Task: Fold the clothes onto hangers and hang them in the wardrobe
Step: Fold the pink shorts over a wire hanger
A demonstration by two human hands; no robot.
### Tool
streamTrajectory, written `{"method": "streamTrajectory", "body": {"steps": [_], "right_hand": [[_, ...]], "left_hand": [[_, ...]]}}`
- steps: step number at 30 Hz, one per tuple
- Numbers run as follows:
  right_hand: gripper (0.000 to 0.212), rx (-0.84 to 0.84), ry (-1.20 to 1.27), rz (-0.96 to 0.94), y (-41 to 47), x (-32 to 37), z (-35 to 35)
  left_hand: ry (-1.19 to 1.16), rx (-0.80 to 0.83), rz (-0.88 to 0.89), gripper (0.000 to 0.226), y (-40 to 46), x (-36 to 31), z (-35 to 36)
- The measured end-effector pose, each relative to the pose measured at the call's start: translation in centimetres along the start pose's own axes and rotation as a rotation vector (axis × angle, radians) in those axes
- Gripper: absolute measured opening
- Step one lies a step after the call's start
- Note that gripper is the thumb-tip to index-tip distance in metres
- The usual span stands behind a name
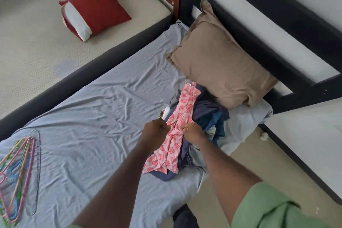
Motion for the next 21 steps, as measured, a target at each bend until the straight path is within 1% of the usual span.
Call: {"method": "streamTrajectory", "body": {"steps": [3, 6, 8, 9, 11, 13, 14, 15, 16, 17, 18, 19, 21], "right_hand": [[0.044, 0.035, -0.033, -0.005, 3.5, -0.7, 0.7], [0.048, 0.102, -0.127, -0.003, 6.0, -1.2, 1.4], [0.044, 0.115, -0.140, 0.021, 7.7, -1.7, 1.7], [0.040, 0.090, -0.094, 0.043, 8.2, -1.9, 1.8], [0.030, -0.022, 0.159, 0.117, 9.1, -2.3, 1.9], [0.020, -0.160, 0.585, 0.182, 8.9, -2.2, 1.6], [0.013, -0.152, 0.796, 0.191, 8.4, -1.9, 1.5], [0.010, -0.077, 0.964, 0.173, 7.8, -1.4, 1.7], [0.014, 0.020, 1.052, 0.135, 6.9, -0.8, 2.0], [0.016, 0.102, 1.080, 0.094, 5.8, -0.2, 2.4], [0.016, 0.141, 1.033, 0.060, 4.6, 0.3, 2.8], [0.016, 0.134, 0.938, 0.036, 3.6, 0.5, 3.2], [0.016, 0.024, 0.705, 0.012, 2.7, 0.1, 3.6]], "left_hand": [[-0.024, -0.042, -0.049, 0.016, 1.8, 0.5, 1.1], [-0.012, -0.023, -0.063, 0.016, 3.1, 1.6, 2.1], [-0.005, -0.003, -0.068, 0.016, 3.6, 2.2, 2.7], [-0.007, 0.010, -0.070, 0.018, 3.8, 2.6, 2.9], [-0.010, 0.046, -0.074, 0.022, 3.8, 2.9, 3.2], [-0.028, 0.080, -0.078, 0.027, 3.7, 2.7, 3.2], [-0.063, 0.093, -0.094, 0.030, 3.6, 2.6, 3.1], [-0.118, 0.101, -0.123, 0.034, 3.4, 2.6, 2.9], [-0.186, 0.112, -0.154, 0.037, 3.2, 2.5, 2.7], [-0.251, 0.117, -0.179, 0.038, 2.9, 2.4, 2.5], [-0.291, 0.125, -0.198, 0.040, 2.6, 2.3, 2.4], [-0.303, 0.137, -0.215, 0.040, 2.4, 2.4, 2.4], [-0.240, 0.173, -0.213, 0.039, 2.1, 2.3, 2.2]]}}
Point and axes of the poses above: each hand's wrist, its own y-axis towards the middle knuckle, its own z-axis out of the palm, x = y × z, the point moved 2 cm from there along y, towards the middle knuckle, and after that the axes turned 4 degrees about -z, right-handed, at the moved point
